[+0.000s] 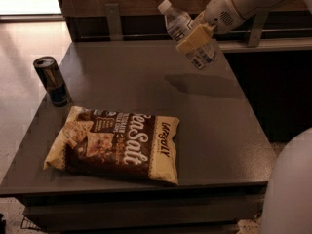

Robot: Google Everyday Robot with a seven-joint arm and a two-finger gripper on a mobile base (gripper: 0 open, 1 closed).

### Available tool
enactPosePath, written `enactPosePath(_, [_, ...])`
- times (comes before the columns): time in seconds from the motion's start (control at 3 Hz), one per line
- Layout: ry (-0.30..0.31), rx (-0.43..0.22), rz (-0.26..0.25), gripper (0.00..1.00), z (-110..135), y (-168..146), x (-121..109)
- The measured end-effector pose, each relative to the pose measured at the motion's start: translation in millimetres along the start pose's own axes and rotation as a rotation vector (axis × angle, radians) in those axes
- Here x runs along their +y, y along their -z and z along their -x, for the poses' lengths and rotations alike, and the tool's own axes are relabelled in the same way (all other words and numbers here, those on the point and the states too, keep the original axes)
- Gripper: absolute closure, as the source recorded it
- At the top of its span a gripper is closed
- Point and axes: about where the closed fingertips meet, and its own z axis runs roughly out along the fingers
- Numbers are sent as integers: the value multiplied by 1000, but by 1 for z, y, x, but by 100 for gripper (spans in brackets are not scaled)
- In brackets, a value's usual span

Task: Place blue plastic bottle upright

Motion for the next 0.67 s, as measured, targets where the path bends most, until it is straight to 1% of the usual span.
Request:
enactPosePath(0.33, [77,-63,29,100,9,-9,1])
enactPosePath(0.67, [89,-159,50,100,-7,-18,19])
